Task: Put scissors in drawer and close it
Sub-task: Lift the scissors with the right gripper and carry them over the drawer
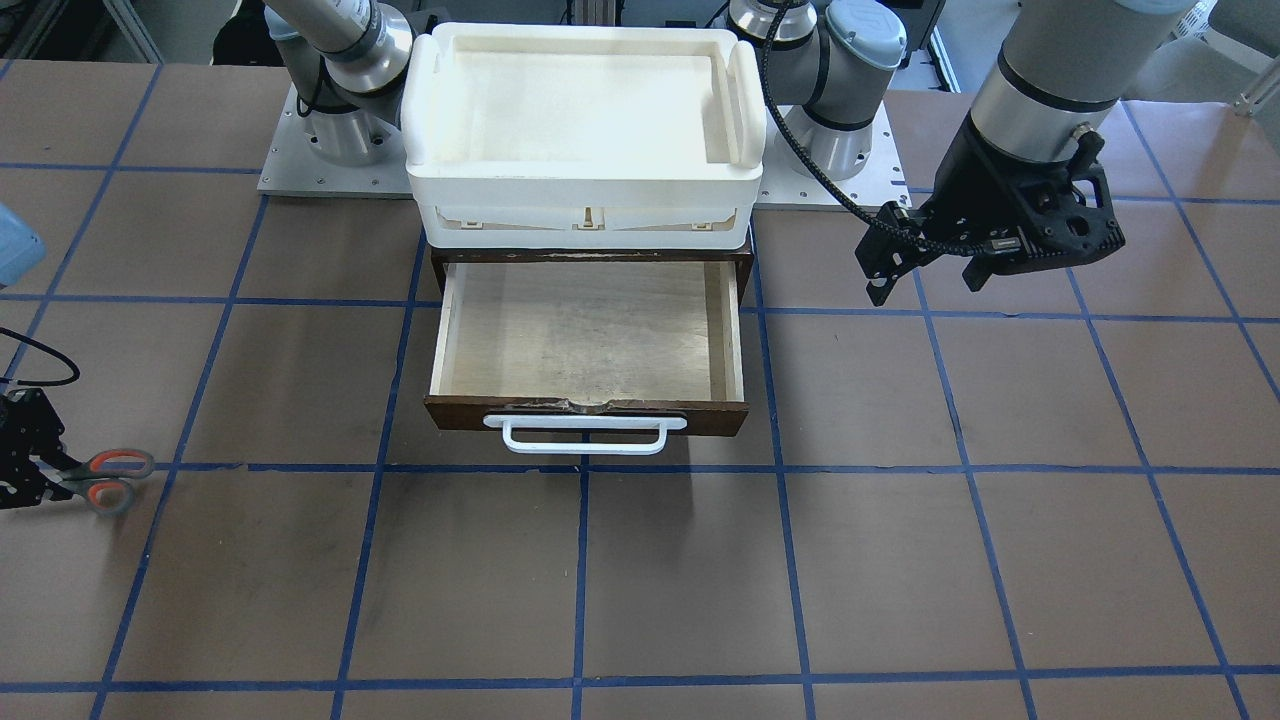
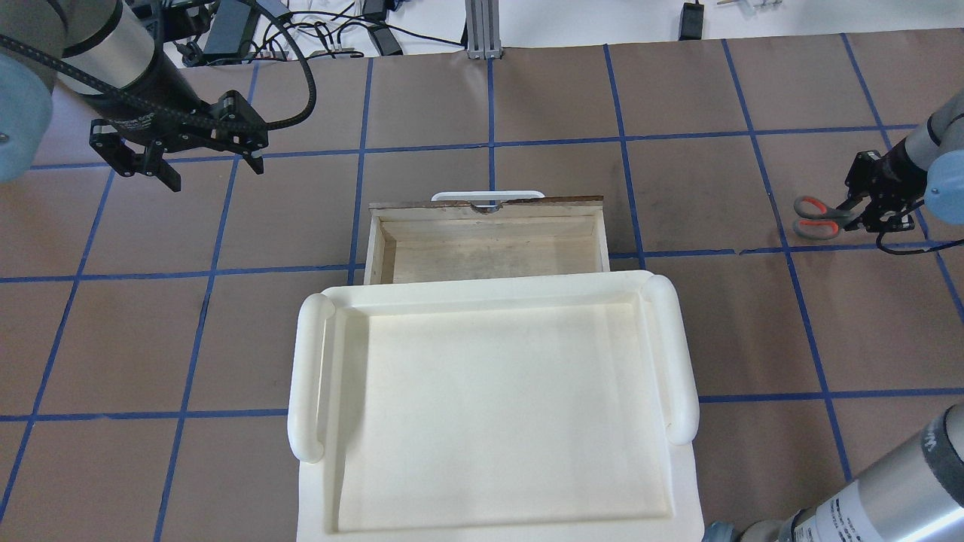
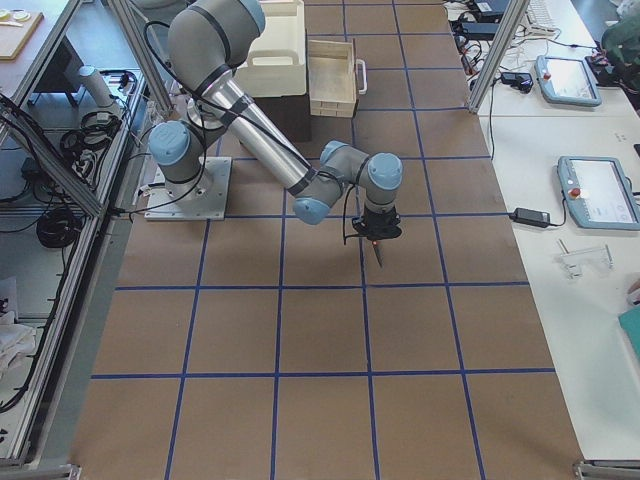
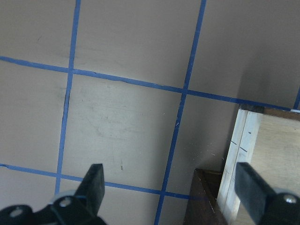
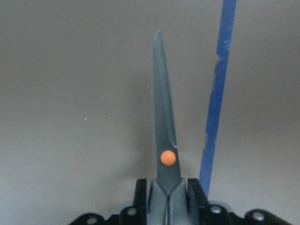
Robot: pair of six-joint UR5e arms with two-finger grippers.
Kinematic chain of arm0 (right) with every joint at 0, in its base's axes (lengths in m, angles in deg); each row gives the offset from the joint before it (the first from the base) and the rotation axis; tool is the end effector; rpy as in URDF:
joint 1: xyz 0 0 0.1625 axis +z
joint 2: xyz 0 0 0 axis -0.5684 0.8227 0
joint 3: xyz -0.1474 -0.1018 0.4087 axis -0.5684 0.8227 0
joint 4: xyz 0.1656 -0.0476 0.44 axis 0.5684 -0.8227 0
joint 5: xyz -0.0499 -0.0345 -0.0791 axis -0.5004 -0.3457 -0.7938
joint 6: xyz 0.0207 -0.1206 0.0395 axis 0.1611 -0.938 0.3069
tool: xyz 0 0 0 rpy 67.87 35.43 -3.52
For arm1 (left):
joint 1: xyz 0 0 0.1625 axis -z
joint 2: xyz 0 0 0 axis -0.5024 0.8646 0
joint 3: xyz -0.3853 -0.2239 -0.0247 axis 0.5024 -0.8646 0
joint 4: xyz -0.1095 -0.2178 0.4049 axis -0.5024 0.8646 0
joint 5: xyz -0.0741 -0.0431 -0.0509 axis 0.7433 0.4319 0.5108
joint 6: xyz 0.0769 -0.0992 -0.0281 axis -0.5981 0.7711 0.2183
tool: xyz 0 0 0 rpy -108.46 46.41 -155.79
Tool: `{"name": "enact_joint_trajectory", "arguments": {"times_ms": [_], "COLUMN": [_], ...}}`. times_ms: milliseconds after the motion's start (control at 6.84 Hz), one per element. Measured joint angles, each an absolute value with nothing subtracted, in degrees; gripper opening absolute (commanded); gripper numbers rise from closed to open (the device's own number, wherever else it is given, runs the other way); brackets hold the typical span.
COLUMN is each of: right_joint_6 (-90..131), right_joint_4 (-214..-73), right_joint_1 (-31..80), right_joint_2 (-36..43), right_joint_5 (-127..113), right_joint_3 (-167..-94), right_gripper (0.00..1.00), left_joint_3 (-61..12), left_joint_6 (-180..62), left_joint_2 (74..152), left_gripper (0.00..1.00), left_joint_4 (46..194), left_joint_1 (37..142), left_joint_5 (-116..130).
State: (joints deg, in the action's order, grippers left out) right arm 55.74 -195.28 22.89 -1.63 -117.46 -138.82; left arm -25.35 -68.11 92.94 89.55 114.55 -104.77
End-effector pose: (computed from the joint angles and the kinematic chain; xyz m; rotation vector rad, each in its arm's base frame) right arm -0.2363 -0.6316 0.1719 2.0668 2.2909 -0.0480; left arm -0.0781 -0.5679 0.4732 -0.3049 3.1247 -0.0787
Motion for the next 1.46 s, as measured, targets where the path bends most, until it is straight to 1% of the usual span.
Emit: {"name": "enact_joint_trajectory", "arguments": {"times_ms": [292,731,877,1170,1462], "right_joint_6": [56.8,58.9,60.6,70.7,82.5], "right_joint_4": [-194.0,-186.4,-184.5,-182.6,-182.5], "right_joint_1": [25.6,34.6,38.8,50.0,61.9], "right_joint_2": [2.4,11.5,14.3,18.0,18.8], "right_joint_5": [-117.5,-117.5,-117.5,-118.1,-121.1], "right_joint_3": [-138.7,-138.6,-138.6,-138.3,-136.6], "right_gripper": [0.00,0.00,0.00,0.00,0.00], "left_joint_3": [-25.4,-25.4,-25.4,-25.3,-25.3], "left_joint_6": [-67.9,-67.9,-67.9,-67.3,-67.0], "left_joint_2": [93.1,93.1,93.1,93.4,93.9], "left_gripper": [1.00,1.00,1.00,1.00,1.00], "left_joint_4": [89.6,89.6,89.5,89.3,89.1], "left_joint_1": [114.6,114.6,114.6,115.1,116.3], "left_joint_5": [-104.8,-104.8,-104.8,-104.6,-104.7]}}
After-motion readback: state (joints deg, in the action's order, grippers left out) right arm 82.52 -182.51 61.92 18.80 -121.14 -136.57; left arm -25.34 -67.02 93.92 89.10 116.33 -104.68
